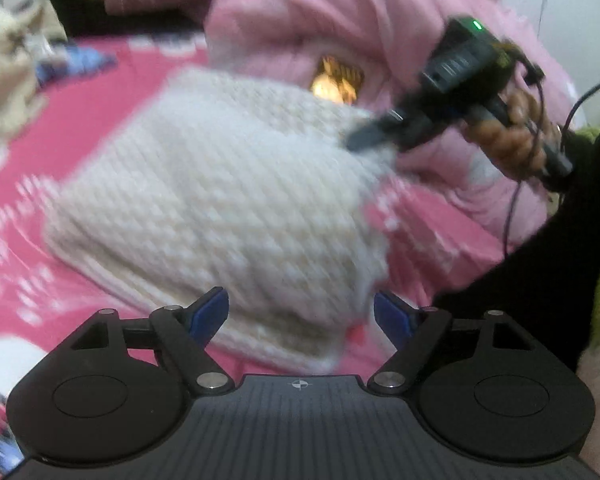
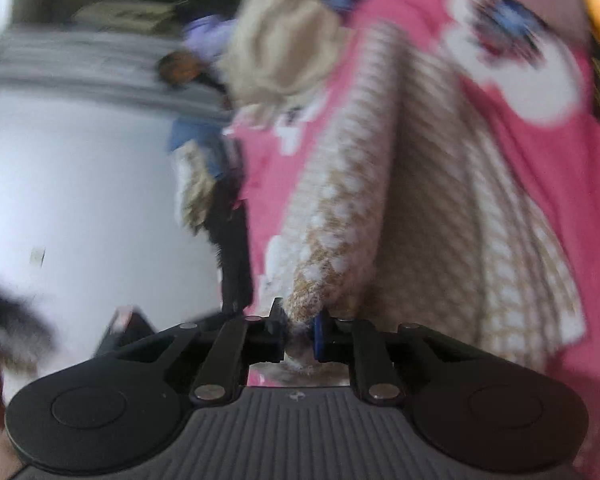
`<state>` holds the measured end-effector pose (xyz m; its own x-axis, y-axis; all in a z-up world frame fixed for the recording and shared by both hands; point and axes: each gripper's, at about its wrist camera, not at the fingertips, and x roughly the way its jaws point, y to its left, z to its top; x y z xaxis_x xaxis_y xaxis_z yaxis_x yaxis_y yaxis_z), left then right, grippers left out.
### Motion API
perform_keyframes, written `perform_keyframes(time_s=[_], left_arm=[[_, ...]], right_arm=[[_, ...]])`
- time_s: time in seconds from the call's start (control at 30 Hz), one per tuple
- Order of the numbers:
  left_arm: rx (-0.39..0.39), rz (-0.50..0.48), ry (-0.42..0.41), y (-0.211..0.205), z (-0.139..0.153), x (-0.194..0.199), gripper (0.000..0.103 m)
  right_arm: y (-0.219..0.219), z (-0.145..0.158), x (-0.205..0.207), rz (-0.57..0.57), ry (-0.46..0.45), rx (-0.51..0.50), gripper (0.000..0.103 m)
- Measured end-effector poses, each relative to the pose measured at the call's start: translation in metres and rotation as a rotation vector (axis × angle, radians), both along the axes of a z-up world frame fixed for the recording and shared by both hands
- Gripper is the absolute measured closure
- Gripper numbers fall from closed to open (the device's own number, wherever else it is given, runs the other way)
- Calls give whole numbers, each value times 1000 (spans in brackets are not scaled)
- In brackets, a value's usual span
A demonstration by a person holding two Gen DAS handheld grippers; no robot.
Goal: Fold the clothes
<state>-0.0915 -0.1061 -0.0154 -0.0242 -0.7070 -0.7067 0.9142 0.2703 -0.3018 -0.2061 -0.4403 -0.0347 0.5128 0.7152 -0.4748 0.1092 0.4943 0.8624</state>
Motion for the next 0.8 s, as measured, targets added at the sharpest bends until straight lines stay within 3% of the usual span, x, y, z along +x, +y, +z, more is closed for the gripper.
perform_keyframes(time_s=[0.07,0.23,0.33,0.43,0.6,0.67,0.8], left_arm=[[-62,28,-32,2,15,9,21],[-162,55,-18,-10,20,15,22],[-109,21,-22,-28,0,6,25],[-46,-28,-32,-37,-19,-5,25],[-1,-108,-123,-38,-29,-24,25],[7,-118,-119,-39,-28,-20,25],[19,-153,-143,-41,-27,-21,25]], right_arm=[[5,7,-4,34,-13,-24,89],[18,-28,-13,44,109,20,89],[20,-20,-17,44,51,-4,89],[35,-26,-21,118,65,-145,88],[27,-36,-28,144,108,-148,79],[9,-31,-30,107,103,-137,69],[-28,-34,-39,-29,119,-93,60]])
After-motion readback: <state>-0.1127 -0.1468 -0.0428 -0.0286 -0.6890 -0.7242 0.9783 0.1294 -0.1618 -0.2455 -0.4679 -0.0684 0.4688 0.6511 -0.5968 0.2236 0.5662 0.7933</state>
